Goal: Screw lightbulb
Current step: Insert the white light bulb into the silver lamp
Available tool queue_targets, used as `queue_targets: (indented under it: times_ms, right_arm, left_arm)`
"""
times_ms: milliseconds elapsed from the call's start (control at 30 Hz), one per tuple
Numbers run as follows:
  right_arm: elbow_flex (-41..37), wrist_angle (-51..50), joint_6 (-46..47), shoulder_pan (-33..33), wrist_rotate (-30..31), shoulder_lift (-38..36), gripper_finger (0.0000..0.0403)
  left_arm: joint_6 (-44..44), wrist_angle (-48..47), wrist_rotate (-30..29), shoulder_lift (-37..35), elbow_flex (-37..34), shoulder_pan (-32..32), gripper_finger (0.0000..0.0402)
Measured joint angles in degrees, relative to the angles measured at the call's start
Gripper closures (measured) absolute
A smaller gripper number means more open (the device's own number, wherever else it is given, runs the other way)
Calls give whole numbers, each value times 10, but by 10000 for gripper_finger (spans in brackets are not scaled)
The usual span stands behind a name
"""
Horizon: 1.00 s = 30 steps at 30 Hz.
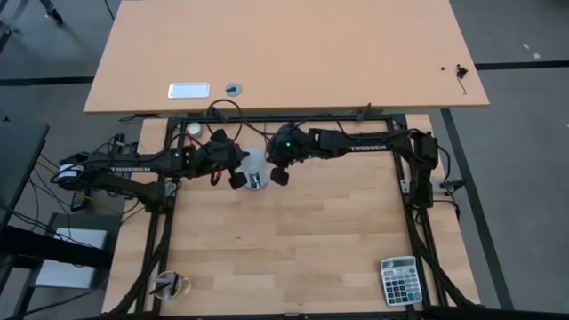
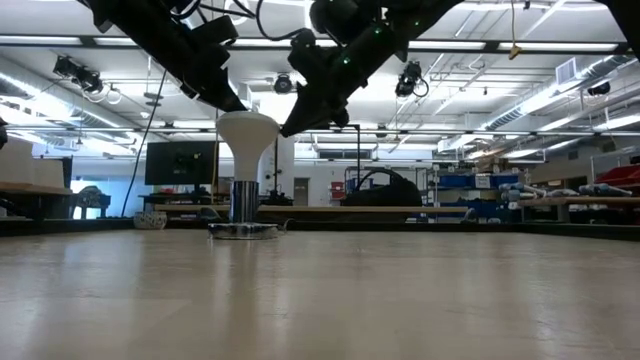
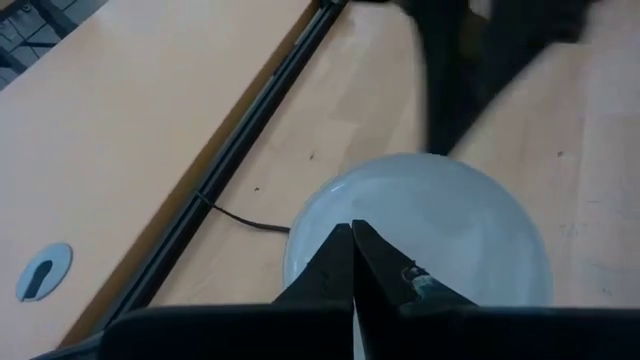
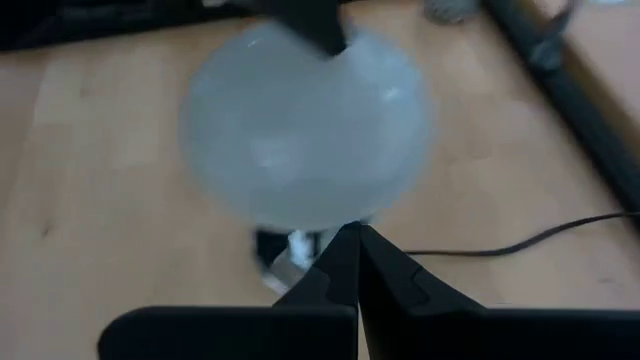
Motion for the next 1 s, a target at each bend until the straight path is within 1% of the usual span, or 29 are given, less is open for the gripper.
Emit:
queue_targets:
  times_ms: [133, 200, 300, 400, 533, 767, 1000]
  right_arm:
    - [8, -1, -2, 16, -43, 2, 394]
    - [16, 2, -6, 22, -47, 2, 394]
    - [27, -1, -19, 30, -16, 2, 394]
    - [38, 2, -27, 31, 31, 1, 394]
    - [40, 11, -32, 18, 79, 1, 394]
    - [40, 4, -28, -7, 75, 6, 394]
    - [40, 2, -26, -5, 51, 13, 394]
  left_arm:
    - [0, 2, -4, 1, 0, 1, 402]
    - [1, 3, -4, 1, 0, 0, 402]
    - [1, 2, -4, 1, 0, 0, 402]
    - [2, 2, -4, 1, 0, 0, 402]
    - [2, 2, -4, 1, 0, 0, 402]
    - [2, 2, -4, 1, 0, -1, 402]
    - [2, 2, -2, 1, 0, -1, 402]
